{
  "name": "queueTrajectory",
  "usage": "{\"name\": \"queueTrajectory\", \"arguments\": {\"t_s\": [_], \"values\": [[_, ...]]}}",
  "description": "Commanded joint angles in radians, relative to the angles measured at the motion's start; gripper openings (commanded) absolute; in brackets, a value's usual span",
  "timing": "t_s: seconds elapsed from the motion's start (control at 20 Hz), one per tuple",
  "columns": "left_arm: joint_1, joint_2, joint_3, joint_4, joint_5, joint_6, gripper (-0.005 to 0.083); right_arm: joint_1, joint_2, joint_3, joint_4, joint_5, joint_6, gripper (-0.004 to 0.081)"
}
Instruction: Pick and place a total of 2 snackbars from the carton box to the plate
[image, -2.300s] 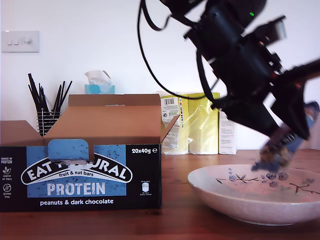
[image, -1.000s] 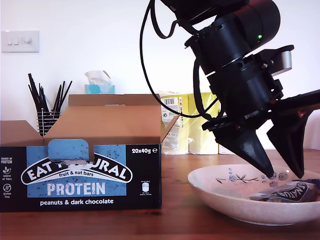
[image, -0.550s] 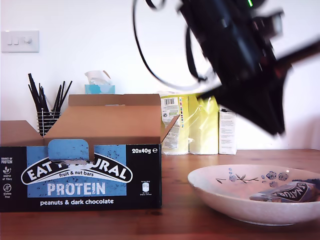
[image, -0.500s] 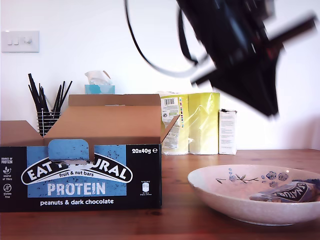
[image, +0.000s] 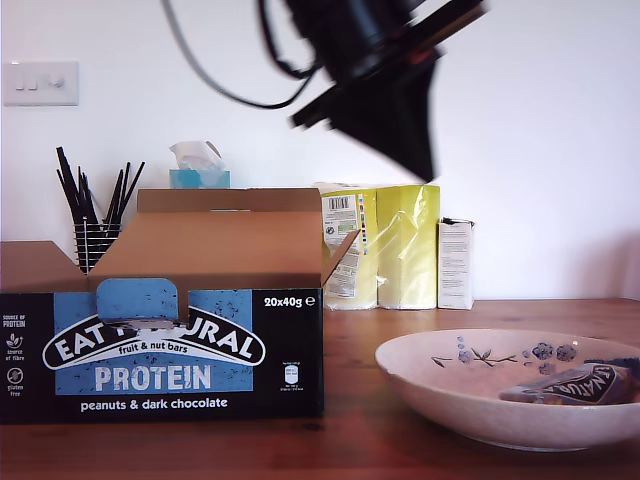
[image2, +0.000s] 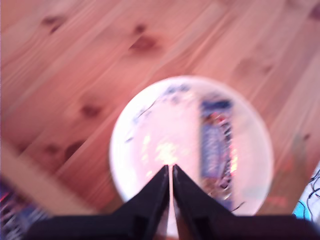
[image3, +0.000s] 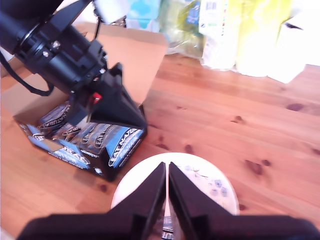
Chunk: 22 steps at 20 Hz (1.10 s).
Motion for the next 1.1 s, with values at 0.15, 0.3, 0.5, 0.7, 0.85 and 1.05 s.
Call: {"name": "queueTrajectory", "arguments": {"t_s": [0.15, 0.3, 0.5, 0.7, 0.85, 1.05], "values": [[0.082, -0.137, -0.163, 0.043, -0.035, -0.004, -0.0023, 0.005, 0.095, 0.006, 0.098, -0.108, -0.023, -0.0013], [0.143, -0.212, -0.275, 0.06, -0.055, -0.01, -0.0023, 0.03, 0.176, 0.006, 0.135, -0.187, -0.024, -0.0013], [0.235, -0.303, -0.415, 0.063, -0.082, -0.028, -0.0023, 0.151, 0.276, 0.006, 0.23, -0.211, -0.024, -0.0013], [0.327, -0.329, -0.478, 0.048, -0.104, -0.072, -0.0023, 0.245, 0.332, 0.006, 0.256, -0.206, -0.025, -0.0013], [0.346, -0.327, -0.478, 0.055, -0.105, -0.146, -0.0023, 0.262, 0.345, 0.006, 0.261, -0.197, -0.044, -0.0013], [0.344, -0.314, -0.478, 0.055, -0.138, -0.212, 0.0145, 0.26, 0.345, 0.006, 0.272, -0.187, -0.084, -0.0013]]}}
